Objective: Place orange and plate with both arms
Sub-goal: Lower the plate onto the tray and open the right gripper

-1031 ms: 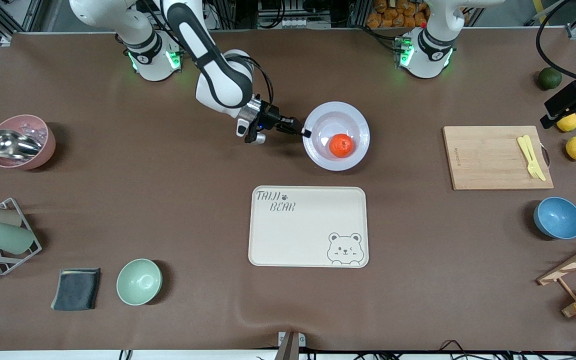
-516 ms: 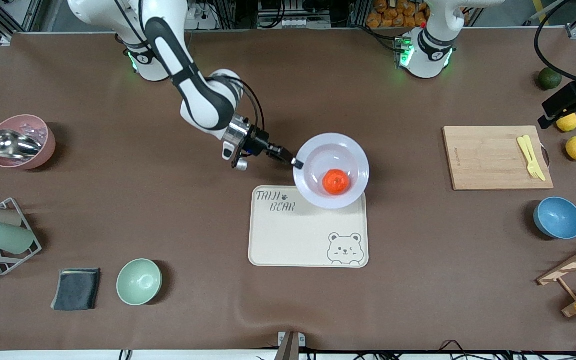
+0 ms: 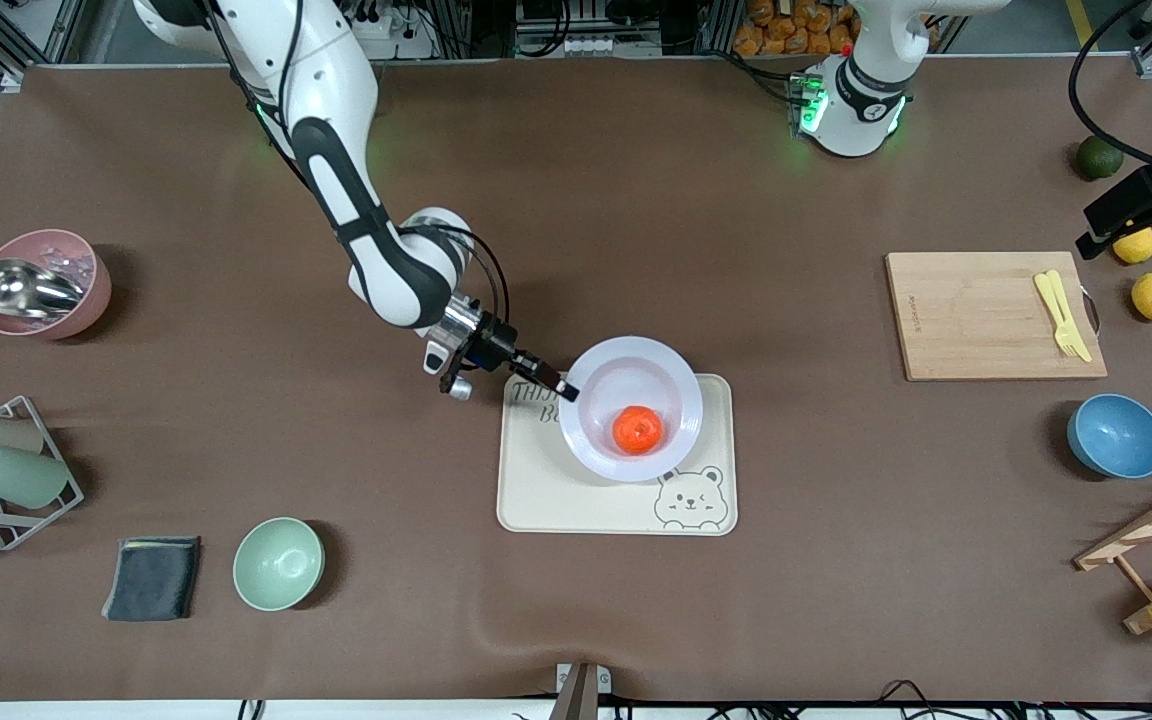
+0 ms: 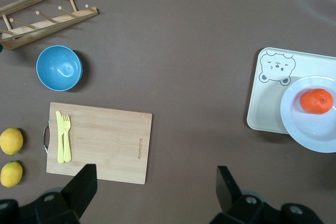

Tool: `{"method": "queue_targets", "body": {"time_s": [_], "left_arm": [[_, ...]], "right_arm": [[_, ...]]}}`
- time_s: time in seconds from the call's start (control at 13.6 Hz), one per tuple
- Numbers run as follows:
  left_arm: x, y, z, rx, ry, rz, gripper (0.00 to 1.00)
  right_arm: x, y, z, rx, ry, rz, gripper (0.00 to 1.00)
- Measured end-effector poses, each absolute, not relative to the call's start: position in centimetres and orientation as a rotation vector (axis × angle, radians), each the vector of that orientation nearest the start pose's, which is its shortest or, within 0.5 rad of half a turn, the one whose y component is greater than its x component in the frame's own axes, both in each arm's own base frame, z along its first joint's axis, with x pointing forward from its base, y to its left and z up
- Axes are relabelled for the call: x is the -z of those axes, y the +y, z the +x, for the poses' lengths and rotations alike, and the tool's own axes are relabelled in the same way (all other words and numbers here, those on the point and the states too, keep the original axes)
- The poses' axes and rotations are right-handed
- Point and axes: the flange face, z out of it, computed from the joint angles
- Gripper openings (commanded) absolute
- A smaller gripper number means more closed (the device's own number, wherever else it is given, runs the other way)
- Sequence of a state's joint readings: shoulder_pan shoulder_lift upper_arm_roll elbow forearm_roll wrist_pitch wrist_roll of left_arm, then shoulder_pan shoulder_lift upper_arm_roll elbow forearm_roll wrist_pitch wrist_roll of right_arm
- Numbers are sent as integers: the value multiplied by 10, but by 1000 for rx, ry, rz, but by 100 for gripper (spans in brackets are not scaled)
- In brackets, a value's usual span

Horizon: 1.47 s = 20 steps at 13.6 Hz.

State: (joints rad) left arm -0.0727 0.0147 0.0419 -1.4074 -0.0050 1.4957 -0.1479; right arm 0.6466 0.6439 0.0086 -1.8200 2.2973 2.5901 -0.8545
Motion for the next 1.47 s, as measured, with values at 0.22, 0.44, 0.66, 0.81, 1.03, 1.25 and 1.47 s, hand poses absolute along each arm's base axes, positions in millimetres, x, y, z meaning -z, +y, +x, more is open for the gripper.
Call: {"method": "queue_targets", "body": {"time_s": [0.22,0.44,0.66,0.81,1.03,1.25,1.47], "left_arm": [[-686,-18,550,115,-184,-3145,100],[-685,-18,550,114,-184,-3145,100],[-684,-18,551,110,-184,-3145,100],[-683,-18,551,109,-183,-3145,100],[-682,-20,551,106,-176,-3145,100],[-681,-22,551,103,-172,-3146,100],[-681,-22,552,101,-171,-3146,100]], "right_arm": [[-154,380,516,178,633,-1951,0],[-151,383,524,201,637,-1962,0],[-152,386,531,218,638,-1965,0],[-150,386,531,218,638,-1967,9],[-146,385,531,216,641,-1971,34],[-135,381,532,215,637,-1993,34],[-130,375,534,223,632,-2022,33]]}}
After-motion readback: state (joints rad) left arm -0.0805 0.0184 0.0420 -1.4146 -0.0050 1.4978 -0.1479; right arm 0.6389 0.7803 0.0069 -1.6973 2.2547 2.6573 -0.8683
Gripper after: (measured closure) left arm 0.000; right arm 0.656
